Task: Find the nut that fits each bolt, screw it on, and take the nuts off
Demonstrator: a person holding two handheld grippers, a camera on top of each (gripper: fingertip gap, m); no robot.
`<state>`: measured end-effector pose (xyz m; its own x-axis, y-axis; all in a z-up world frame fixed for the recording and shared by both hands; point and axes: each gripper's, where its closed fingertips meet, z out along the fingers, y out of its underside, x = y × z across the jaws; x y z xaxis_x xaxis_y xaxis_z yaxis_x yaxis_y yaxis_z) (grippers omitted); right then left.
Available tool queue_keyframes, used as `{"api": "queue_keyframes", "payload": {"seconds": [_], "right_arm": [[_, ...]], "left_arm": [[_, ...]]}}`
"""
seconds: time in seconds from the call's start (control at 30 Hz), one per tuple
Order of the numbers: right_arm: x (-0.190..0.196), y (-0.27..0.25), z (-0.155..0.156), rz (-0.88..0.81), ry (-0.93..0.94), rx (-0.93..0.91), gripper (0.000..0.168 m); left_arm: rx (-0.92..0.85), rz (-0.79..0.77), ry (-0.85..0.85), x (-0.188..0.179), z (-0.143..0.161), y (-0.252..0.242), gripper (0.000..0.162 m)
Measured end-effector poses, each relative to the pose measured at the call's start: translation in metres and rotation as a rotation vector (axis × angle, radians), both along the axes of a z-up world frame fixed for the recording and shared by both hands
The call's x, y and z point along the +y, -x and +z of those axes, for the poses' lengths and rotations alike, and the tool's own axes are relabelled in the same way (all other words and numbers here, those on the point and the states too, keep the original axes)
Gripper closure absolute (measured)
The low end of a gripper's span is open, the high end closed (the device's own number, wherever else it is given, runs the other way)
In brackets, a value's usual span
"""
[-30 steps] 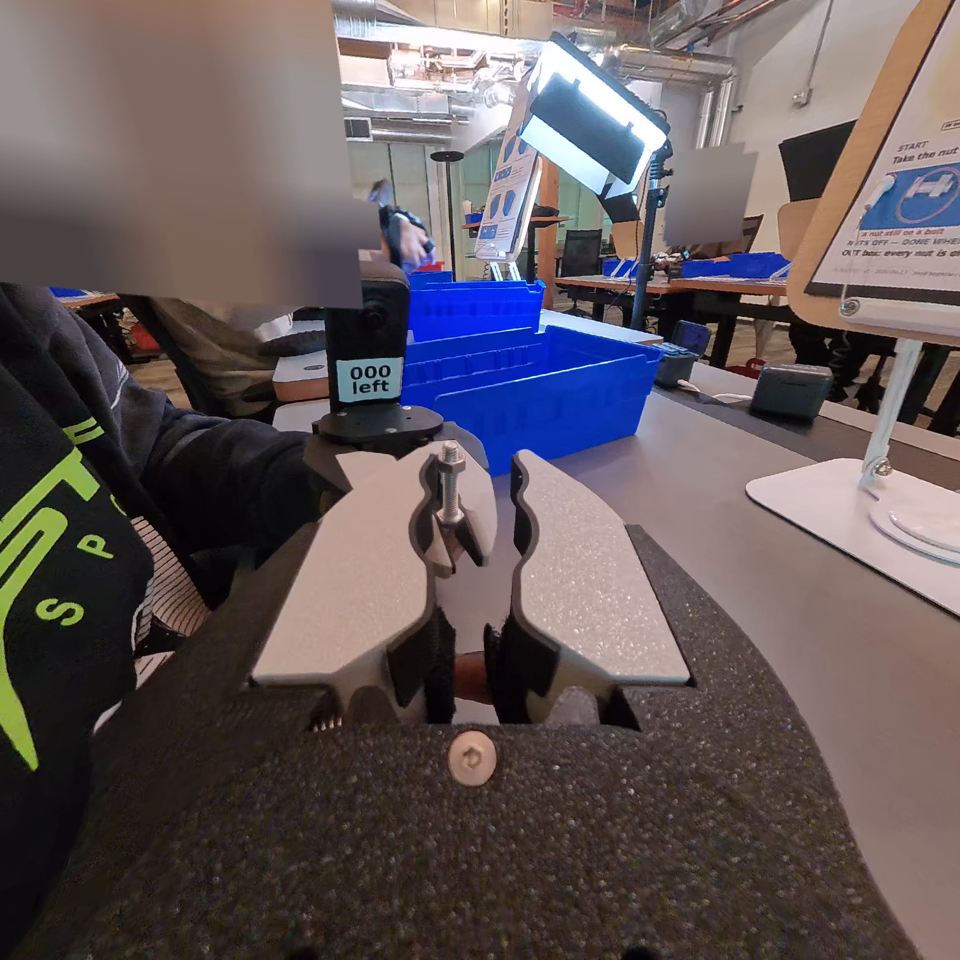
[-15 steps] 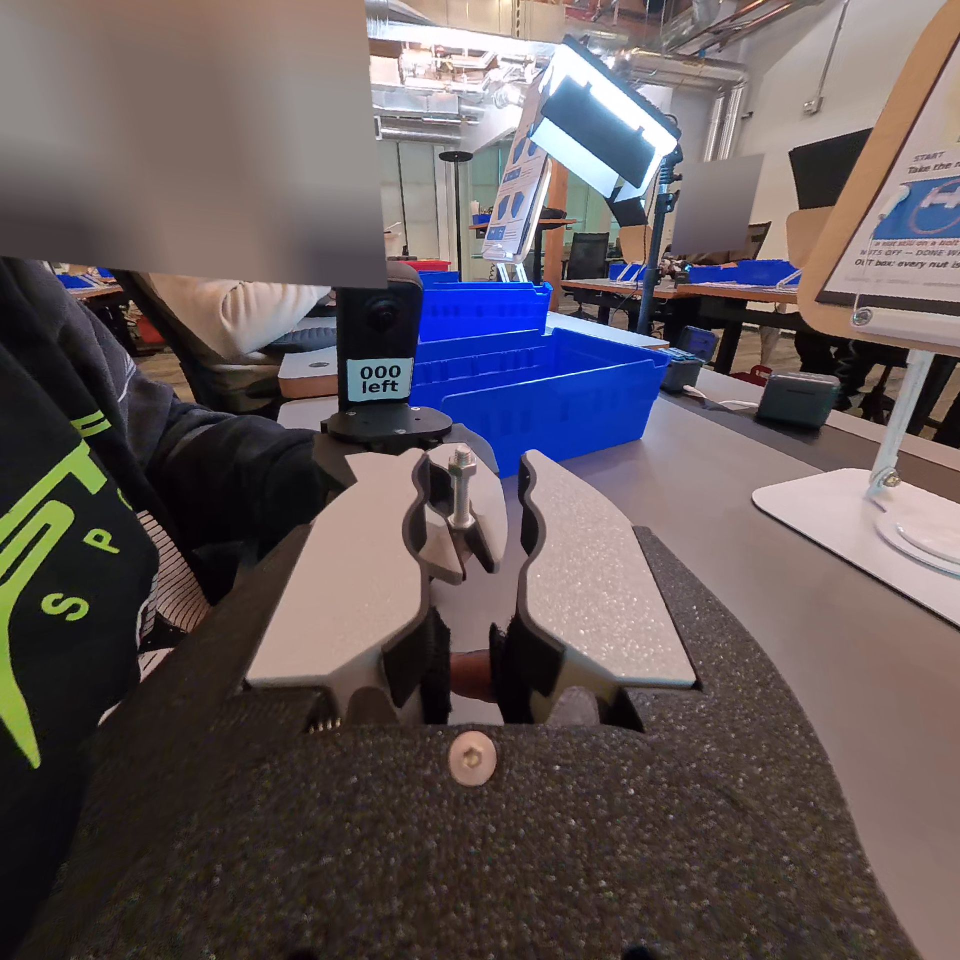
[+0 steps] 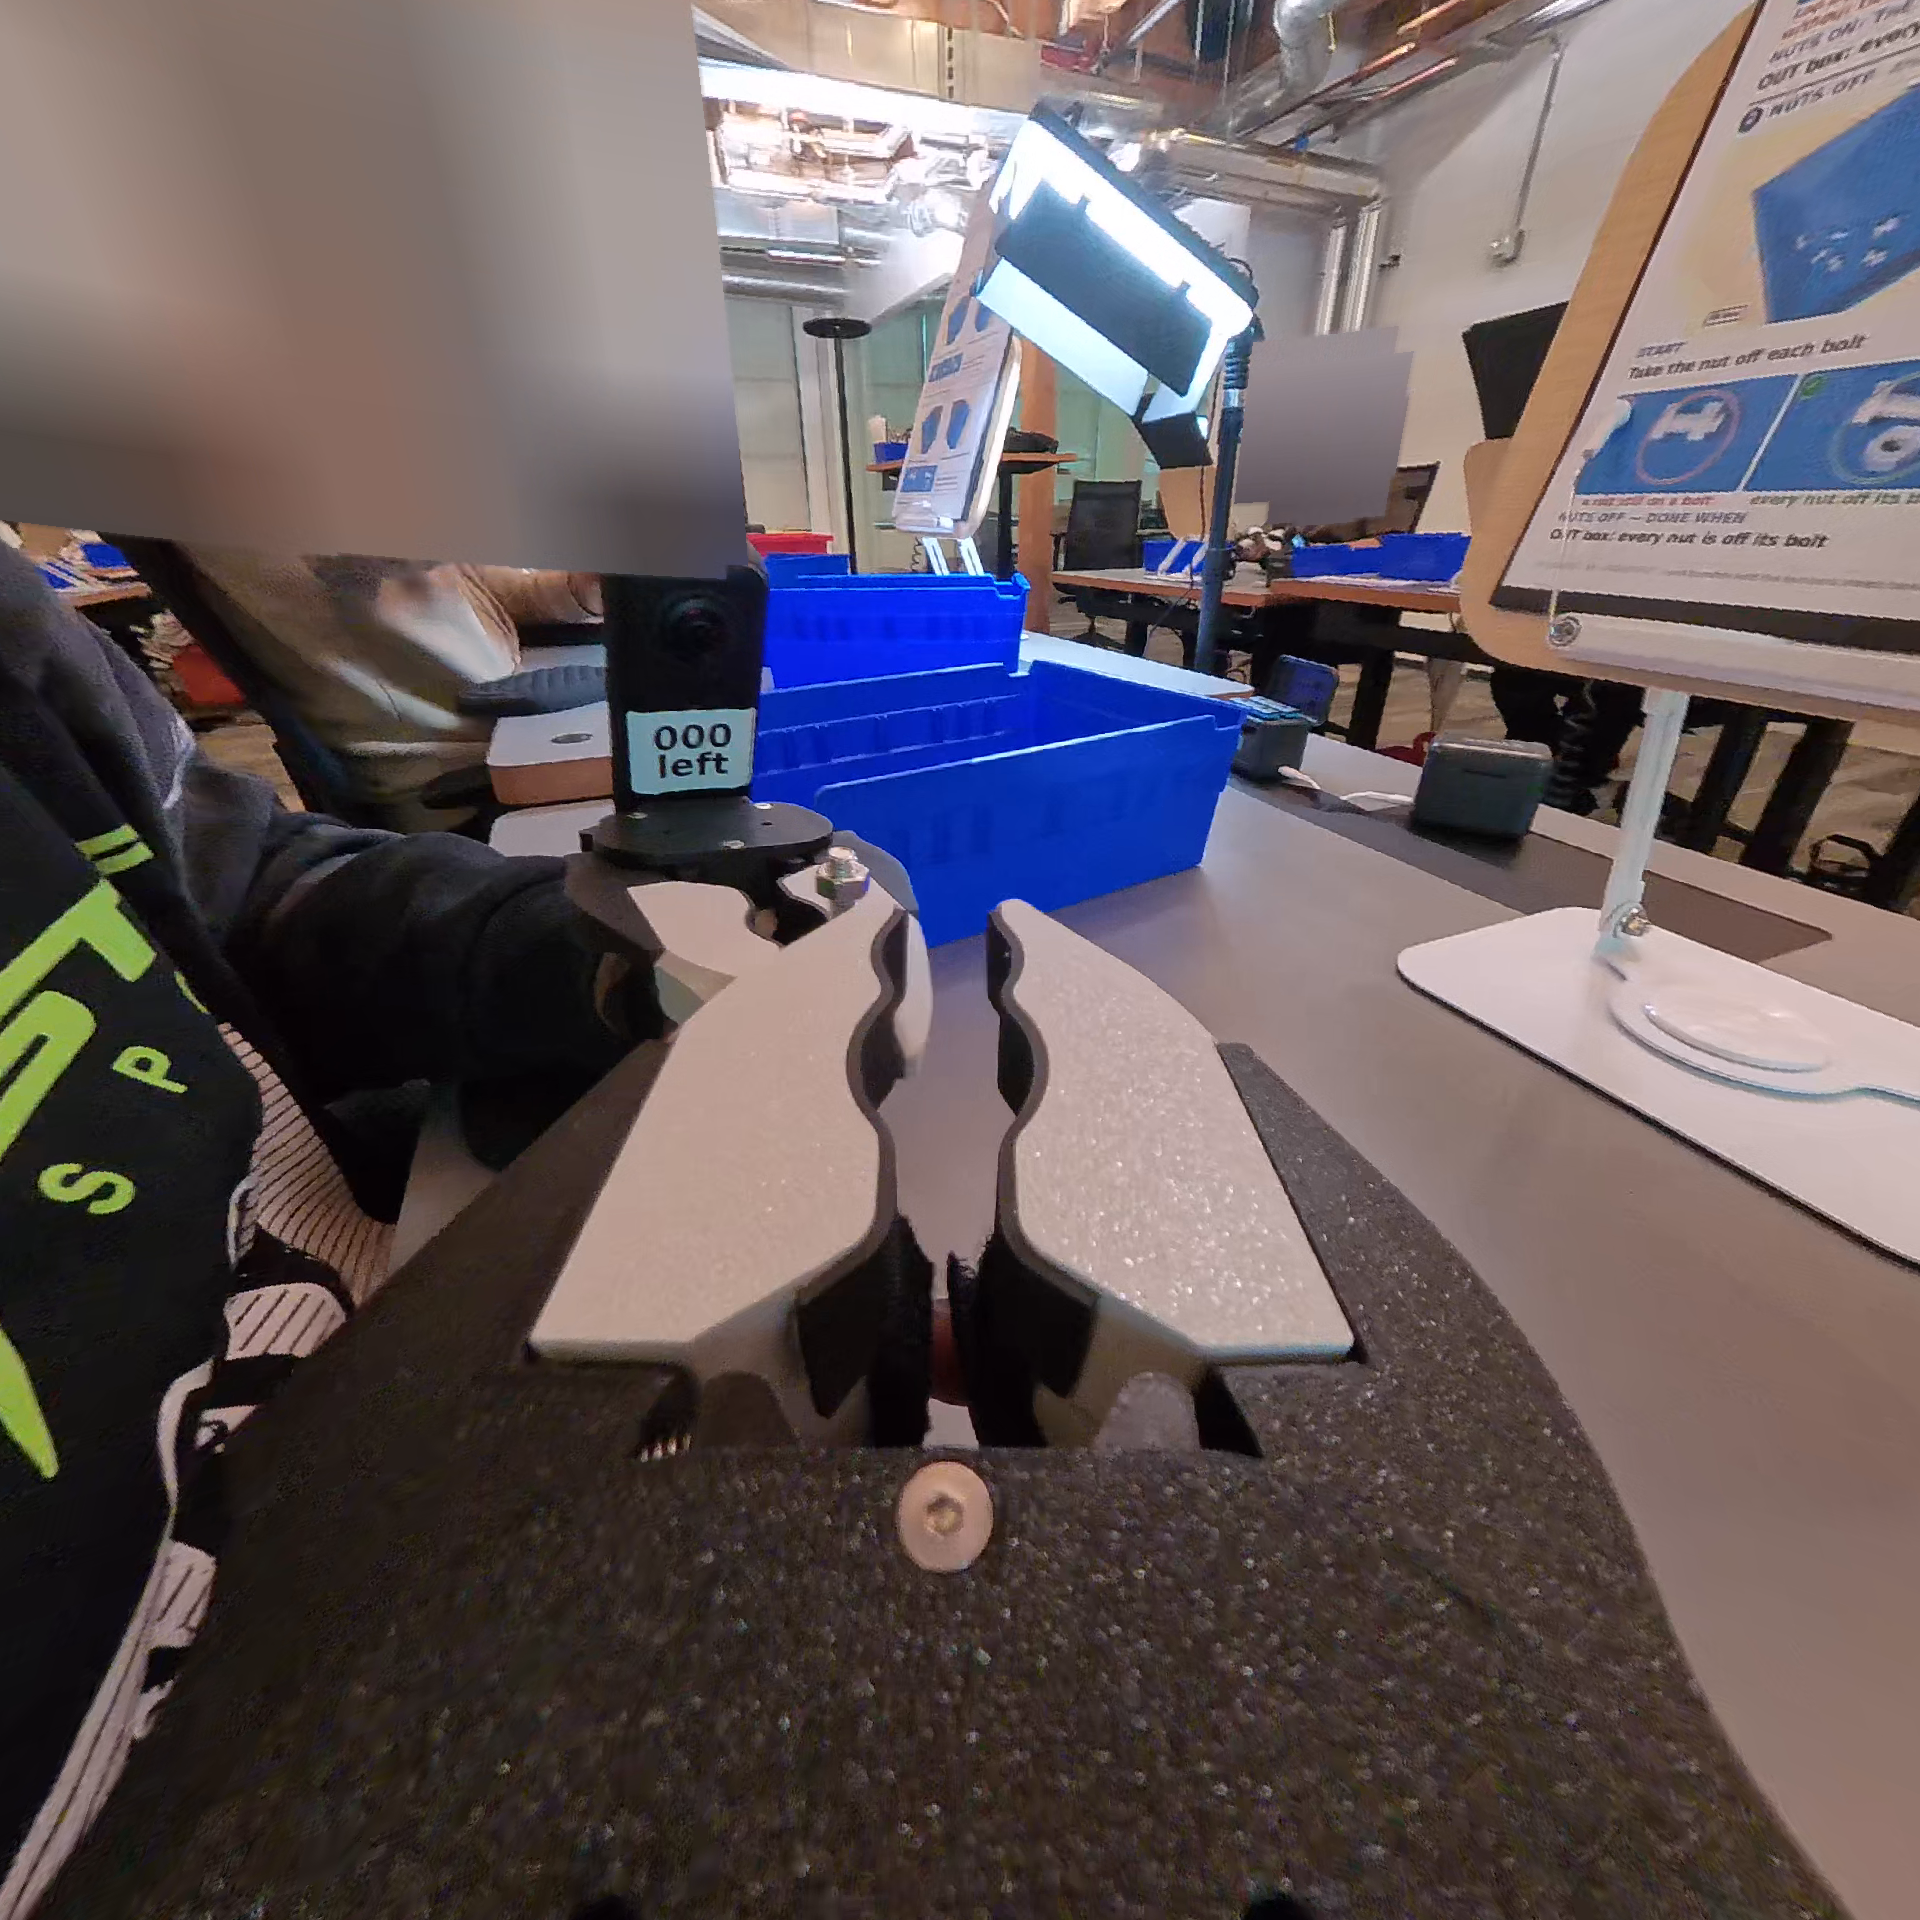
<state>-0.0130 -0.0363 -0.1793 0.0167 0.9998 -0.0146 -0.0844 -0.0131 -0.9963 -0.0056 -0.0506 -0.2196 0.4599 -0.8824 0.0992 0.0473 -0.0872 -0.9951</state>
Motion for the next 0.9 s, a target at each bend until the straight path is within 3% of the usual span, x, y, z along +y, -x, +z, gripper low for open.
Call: {"api": "queue_keyframes", "payload": {"seconds": [0.17,0.27,0.7,0.9], "right_arm": [[-0.012,0.015,0.001,0.048,-0.010,-0.007,0.138],[-0.014,0.024,0.001,0.053,-0.005,-0.011,0.136],[-0.001,0.001,0.003,0.001,-0.007,0.013,0.154],[-0.013,0.018,0.002,0.045,-0.013,0.001,0.135]], "left_arm": [[0.009,0.004,-0.002,0.001,-0.001,0.000,0.152],[0.011,0.002,-0.004,0.000,-0.001,0.000,0.152],[0.002,0.004,-0.004,0.001,0.000,0.000,0.152],[0.008,0.002,-0.005,0.000,-0.001,0.000,0.152]]}}
